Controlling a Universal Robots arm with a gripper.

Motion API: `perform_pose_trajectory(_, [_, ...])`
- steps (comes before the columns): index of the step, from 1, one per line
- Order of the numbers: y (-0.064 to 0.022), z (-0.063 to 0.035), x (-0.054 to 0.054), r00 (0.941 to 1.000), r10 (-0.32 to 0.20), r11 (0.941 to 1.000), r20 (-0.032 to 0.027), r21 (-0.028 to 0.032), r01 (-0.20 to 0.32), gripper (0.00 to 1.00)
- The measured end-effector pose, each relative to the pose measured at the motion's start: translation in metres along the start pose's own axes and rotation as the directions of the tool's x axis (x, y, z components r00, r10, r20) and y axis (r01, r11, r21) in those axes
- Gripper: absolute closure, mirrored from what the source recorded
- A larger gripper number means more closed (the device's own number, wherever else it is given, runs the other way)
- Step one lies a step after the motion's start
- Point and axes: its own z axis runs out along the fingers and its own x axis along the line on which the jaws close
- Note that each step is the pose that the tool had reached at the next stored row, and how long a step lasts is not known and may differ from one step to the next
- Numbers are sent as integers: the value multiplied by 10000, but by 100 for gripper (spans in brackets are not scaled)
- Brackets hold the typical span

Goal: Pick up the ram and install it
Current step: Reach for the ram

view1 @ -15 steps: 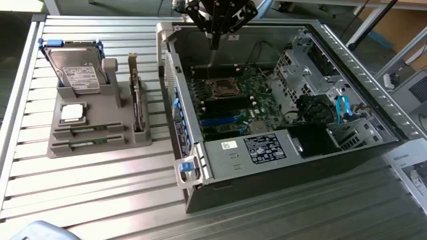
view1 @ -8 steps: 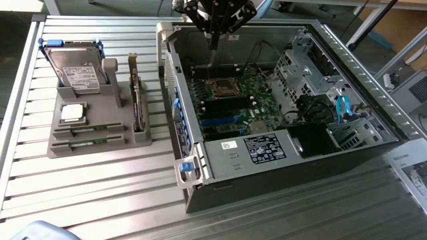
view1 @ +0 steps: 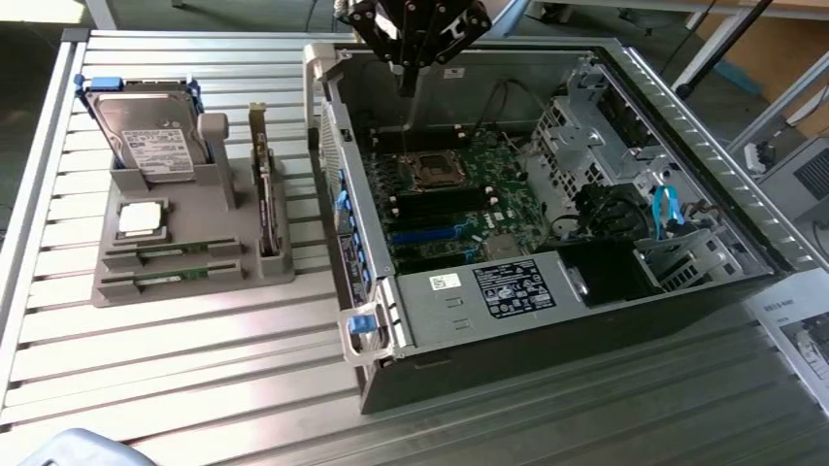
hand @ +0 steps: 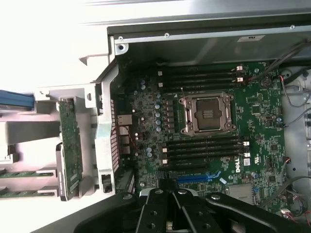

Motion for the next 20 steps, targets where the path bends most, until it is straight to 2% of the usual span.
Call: perform_pose_trajectory(20, [-17,-6,231,10000,1,10000,0,0,-1,90])
